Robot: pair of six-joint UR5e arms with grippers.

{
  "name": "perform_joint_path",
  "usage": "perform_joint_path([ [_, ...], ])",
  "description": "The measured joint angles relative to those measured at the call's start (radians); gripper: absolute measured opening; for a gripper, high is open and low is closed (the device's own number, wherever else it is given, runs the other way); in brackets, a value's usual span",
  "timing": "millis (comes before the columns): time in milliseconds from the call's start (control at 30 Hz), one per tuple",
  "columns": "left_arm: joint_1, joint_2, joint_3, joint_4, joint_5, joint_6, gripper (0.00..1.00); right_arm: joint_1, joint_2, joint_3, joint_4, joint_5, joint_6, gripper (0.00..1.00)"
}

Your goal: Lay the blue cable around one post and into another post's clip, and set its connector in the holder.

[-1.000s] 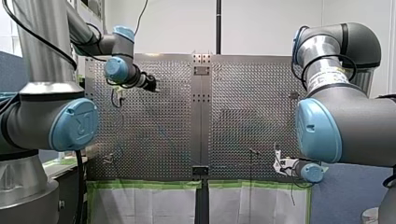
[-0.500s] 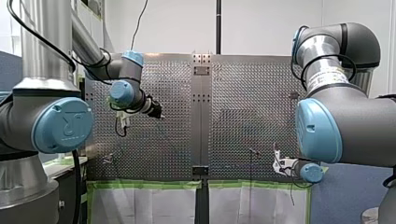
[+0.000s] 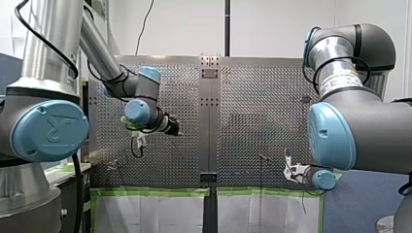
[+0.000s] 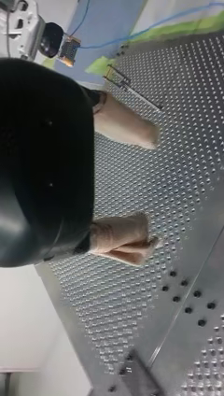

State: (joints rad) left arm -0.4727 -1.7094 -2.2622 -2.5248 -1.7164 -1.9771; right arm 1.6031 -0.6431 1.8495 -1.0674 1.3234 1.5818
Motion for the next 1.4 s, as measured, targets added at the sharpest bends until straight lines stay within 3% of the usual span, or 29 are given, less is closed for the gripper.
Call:
perform_joint_path([
  [400, -0.118, -0.118, 0.118, 0.119, -0.103, 0.116, 1.0, 0.001, 0.0, 0.0, 0.003, 0.0, 0.002, 0.0],
  [533, -0.157, -0.156, 0.156, 0.156, -0.114, 0.14, 1.0, 0.002, 0.0, 0.0, 0.003, 0.0, 0.003, 0.0],
  [700, -0.207, -0.207, 0.207, 0.19, -0.109, 0.14, 1.0, 0.002, 0.0, 0.0, 0.005, 0.002, 0.002, 0.0],
  [1233, -0.364, -0.365, 0.364, 0.198, -0.106, 0.125, 1.0, 0.001, -0.001, 0.0, 0.004, -0.001, -0.003, 0.0],
  [1400, -0.381, -0.419, 0.419, 0.182, -0.117, 0.127, 1.0, -0.003, -0.001, 0.0, 0.003, -0.003, -0.004, 0.0],
])
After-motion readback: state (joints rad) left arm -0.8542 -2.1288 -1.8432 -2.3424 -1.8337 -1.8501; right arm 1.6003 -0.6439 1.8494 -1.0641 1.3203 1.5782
